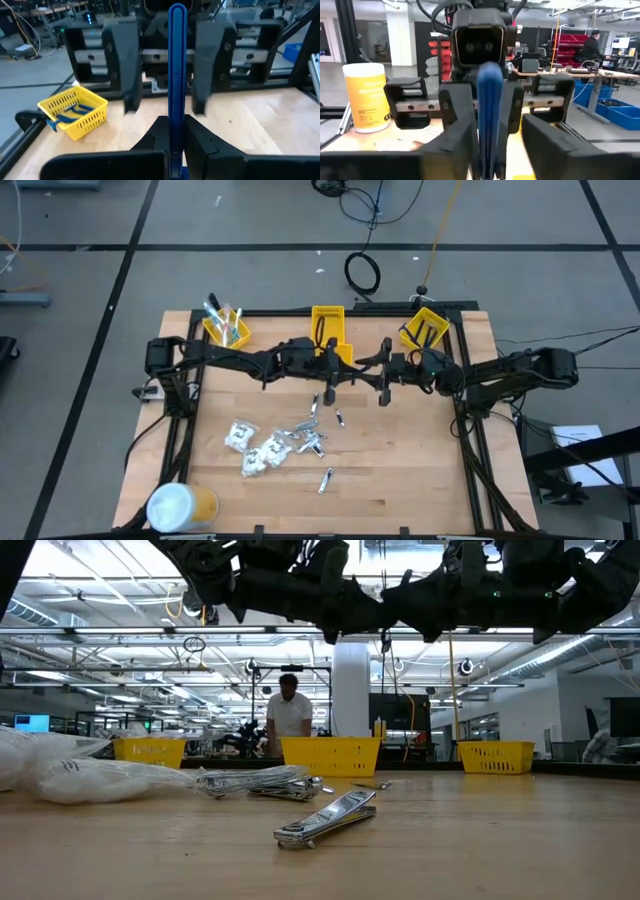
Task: Pick & Place Travel size toiletries
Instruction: Put the blue razor into the right yellow bin
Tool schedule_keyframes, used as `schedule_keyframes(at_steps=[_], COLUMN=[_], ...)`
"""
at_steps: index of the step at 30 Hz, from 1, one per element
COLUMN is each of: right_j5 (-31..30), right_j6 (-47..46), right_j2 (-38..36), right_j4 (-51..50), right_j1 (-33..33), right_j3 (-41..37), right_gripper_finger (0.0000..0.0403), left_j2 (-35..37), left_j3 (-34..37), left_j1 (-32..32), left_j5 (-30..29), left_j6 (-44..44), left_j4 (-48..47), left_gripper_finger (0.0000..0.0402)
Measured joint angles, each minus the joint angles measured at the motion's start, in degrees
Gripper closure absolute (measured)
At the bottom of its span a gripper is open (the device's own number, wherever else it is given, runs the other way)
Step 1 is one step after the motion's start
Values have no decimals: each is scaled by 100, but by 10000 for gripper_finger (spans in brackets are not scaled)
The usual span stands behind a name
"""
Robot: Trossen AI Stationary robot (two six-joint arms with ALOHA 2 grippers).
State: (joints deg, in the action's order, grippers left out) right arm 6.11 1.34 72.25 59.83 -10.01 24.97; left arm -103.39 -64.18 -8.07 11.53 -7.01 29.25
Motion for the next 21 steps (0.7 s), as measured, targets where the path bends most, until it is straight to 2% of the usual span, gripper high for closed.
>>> schedule_keyframes(at_steps=[5,6,9,14,19,21], right_j5=[103,167,143,-104,-1197,-1934], right_j6=[235,279,316,264,191,66], right_j2=[-2,-2,-2,-6,-20,-23], right_j4=[11,5,9,-108,-899,-1335], right_j1=[1,0,1,-55,-293,-463], right_j3=[0,0,-2,-4,7,15], right_gripper_finger=[372,381,379,381,381,381], left_j2=[-4,-4,-4,31,289,542], left_j3=[0,0,1,1,13,14], left_j1=[-3,-1,0,108,306,355], left_j5=[-20,-20,-82,-589,-1284,-1555], left_j6=[77,118,206,307,301,201], left_j4=[-77,-85,-68,-98,-345,-646], left_gripper_finger=[391,387,360,275,179,150])
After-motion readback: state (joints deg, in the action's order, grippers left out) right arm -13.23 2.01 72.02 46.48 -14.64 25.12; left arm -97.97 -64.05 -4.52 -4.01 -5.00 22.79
